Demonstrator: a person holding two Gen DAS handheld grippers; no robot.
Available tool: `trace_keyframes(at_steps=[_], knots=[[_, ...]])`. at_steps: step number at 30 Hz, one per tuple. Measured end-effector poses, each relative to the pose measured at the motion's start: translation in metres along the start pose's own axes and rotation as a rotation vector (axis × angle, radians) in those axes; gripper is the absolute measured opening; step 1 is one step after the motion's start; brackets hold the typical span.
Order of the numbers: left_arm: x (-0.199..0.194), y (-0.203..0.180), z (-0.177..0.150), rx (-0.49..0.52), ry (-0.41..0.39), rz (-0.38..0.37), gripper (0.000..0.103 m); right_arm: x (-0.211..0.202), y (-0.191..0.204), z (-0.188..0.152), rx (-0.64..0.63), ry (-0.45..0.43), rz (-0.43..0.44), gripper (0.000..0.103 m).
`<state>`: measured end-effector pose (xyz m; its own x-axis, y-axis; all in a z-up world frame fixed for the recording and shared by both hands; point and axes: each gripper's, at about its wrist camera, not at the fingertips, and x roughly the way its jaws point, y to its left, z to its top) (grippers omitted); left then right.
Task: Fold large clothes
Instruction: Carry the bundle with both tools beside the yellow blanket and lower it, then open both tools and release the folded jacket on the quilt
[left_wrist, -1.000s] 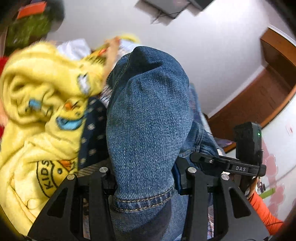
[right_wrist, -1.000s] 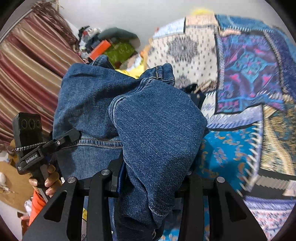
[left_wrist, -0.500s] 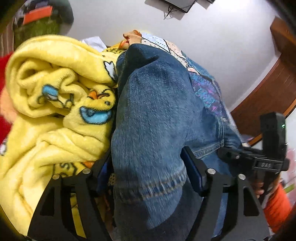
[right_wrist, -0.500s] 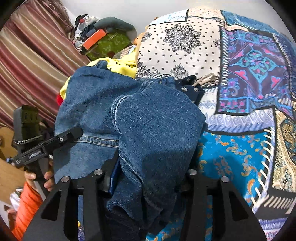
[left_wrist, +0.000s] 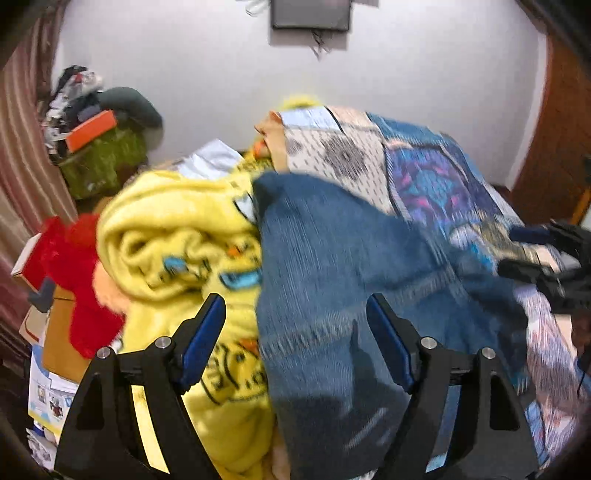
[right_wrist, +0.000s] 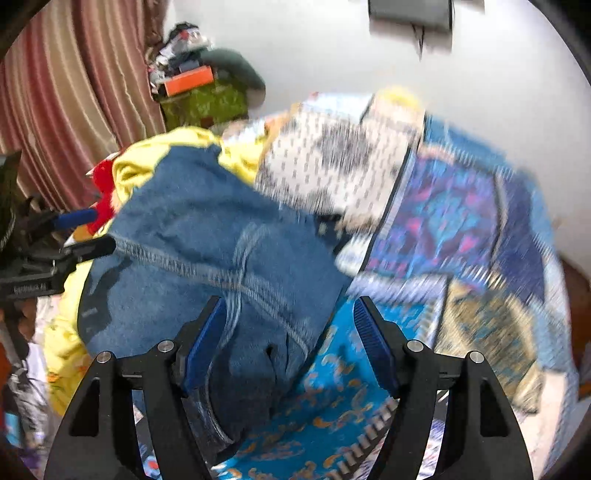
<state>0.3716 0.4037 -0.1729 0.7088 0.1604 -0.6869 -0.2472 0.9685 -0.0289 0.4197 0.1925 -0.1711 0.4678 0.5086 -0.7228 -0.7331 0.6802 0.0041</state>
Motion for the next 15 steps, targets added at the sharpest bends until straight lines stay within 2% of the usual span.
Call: trace_keyframes(at_steps=[2, 4, 7, 10, 12, 15], knots=[[0.006, 0.002, 0.010, -0.042, -0.016, 0.033, 0.078, 0.001, 0.003, 0.005, 0.013, -0.022, 0.012, 0.068], [0.017, 0.003, 0.017, -0.068, -0.004, 0.055, 0.078, 0.013, 0.007, 0.009, 0.044, -0.006, 0.038, 0.068], [0.042, 0.009, 0.019, -0.115, 0.042, 0.107, 0.080, 0.038, 0.011, 0.004, 0.070, 0.053, 0.046, 0.068], [0.052, 0.020, 0.016, -0.177, 0.040, 0.114, 0.086, 0.059, 0.011, -0.011, 0.058, 0.127, 0.012, 0.068], [0.054, 0.024, 0.013, -0.181, 0.042, 0.109, 0.091, 0.062, 0.004, -0.026, 0.058, 0.115, 0.052, 0.068], [0.056, 0.020, 0.009, -0.123, 0.037, 0.147, 0.093, 0.052, -0.014, -0.038, 0.095, 0.095, 0.086, 0.077]])
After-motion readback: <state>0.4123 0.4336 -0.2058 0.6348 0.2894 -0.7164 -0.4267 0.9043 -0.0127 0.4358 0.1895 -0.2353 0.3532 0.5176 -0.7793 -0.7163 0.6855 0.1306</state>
